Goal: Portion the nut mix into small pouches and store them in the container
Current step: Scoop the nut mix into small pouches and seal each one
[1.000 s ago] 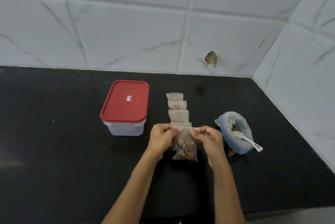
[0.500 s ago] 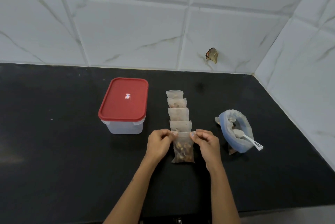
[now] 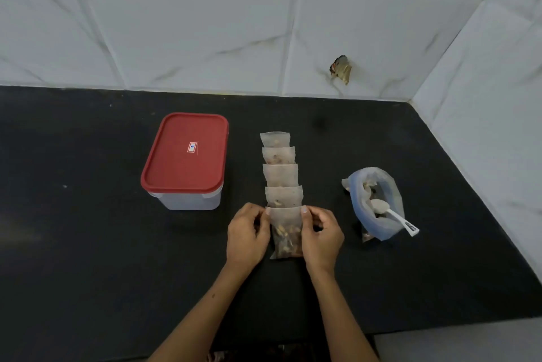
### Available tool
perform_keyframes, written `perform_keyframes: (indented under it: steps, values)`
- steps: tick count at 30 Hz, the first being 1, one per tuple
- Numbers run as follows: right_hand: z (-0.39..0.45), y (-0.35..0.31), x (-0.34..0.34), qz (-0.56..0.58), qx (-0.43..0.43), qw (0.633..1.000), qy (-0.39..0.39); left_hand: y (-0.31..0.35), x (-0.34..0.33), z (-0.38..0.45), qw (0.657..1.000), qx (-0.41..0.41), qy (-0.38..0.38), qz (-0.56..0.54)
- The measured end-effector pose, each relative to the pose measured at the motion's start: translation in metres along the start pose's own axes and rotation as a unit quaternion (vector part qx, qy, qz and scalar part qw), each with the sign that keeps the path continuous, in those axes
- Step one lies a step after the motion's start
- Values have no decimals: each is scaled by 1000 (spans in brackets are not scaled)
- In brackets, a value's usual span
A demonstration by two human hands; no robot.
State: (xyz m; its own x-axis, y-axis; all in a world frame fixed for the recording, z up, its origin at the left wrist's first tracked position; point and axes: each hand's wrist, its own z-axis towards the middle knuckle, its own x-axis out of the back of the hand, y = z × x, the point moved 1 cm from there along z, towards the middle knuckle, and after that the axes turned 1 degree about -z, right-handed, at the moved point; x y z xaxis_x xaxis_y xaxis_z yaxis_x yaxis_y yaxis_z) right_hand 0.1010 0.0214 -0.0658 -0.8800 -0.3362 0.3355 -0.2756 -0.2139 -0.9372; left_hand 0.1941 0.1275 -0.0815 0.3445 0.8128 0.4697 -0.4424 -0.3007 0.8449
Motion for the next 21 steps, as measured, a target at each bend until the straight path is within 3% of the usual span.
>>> perform_keyframes:
  steps: [17, 21]
  values:
    - [-5, 3, -3, -33, -9, 999, 13, 3, 2, -4, 999, 22, 18, -25]
    - [-4, 0, -3, -22, -28, 999, -20, 2, 4, -1, 992, 94, 31, -75]
